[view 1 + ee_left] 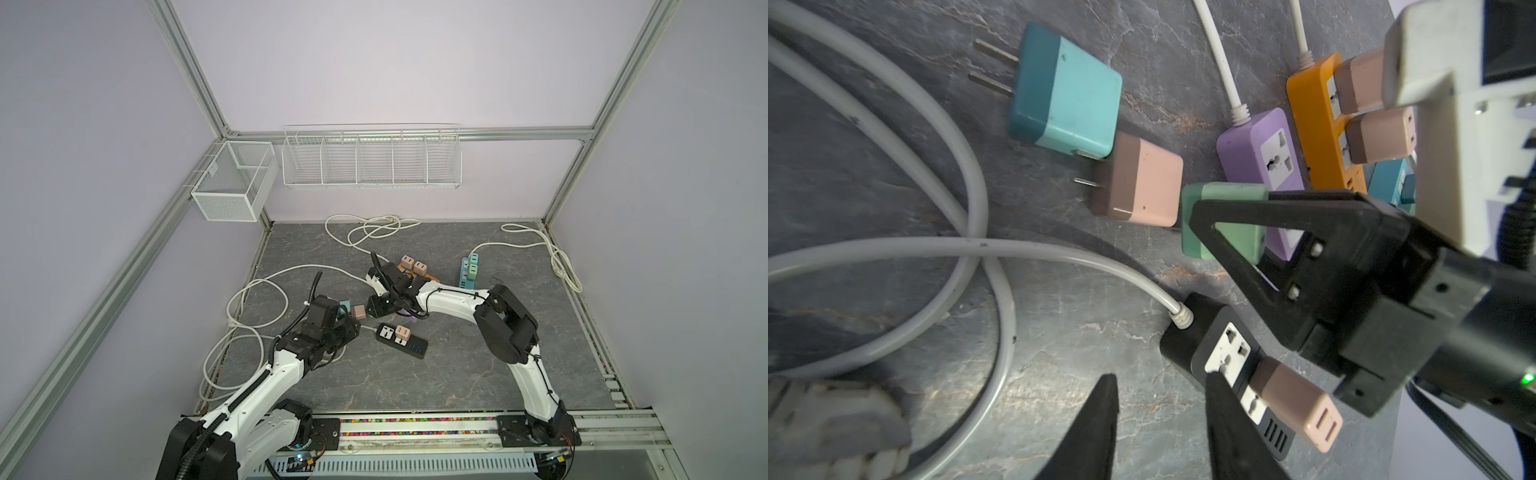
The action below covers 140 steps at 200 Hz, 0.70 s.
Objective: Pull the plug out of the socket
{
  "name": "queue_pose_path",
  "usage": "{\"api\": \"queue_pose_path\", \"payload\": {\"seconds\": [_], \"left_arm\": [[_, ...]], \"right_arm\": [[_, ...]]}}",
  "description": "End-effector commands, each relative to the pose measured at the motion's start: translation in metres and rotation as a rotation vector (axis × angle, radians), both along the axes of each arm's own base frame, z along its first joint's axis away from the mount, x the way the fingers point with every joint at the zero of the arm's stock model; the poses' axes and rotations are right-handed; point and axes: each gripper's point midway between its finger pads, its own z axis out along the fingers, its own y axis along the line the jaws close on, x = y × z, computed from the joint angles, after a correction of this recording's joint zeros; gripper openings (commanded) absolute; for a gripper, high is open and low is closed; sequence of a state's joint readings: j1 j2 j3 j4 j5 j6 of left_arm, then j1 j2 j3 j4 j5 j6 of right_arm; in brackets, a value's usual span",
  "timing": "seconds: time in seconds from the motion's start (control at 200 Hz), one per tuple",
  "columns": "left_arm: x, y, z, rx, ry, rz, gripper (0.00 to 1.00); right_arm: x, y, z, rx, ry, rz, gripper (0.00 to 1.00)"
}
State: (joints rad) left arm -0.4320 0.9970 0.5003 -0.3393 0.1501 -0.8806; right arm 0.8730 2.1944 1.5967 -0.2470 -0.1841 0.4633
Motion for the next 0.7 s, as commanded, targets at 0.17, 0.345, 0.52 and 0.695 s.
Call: {"api": "queue_pose_path", "payload": {"seconds": [0.17,0.345,0.52,0.695], "left_arm": [[0.0,0.004,-0.002,0.004,0.004,0.019,0.37],[0.0,0.003,0.003,-0.004,-0.005,0.015,0.37],[0.002,0.004,0.004,-0.004,-0.009,0.021,0.37],[0.002,0.0,0.002,-0.021,-0.004,0.02,0.37]], "right_arm": [[-0.002,-0.008,-0.001,0.005,0.004,-0.023,0.36],[0.0,-0.011,0.004,-0.005,-0.011,-0.027,0.46],[0.002,-0.017,0.012,-0.029,-0.045,-0.028,0.54],[0.005,-0.026,0.024,-0.045,-0.071,-0.03,0.61]]}}
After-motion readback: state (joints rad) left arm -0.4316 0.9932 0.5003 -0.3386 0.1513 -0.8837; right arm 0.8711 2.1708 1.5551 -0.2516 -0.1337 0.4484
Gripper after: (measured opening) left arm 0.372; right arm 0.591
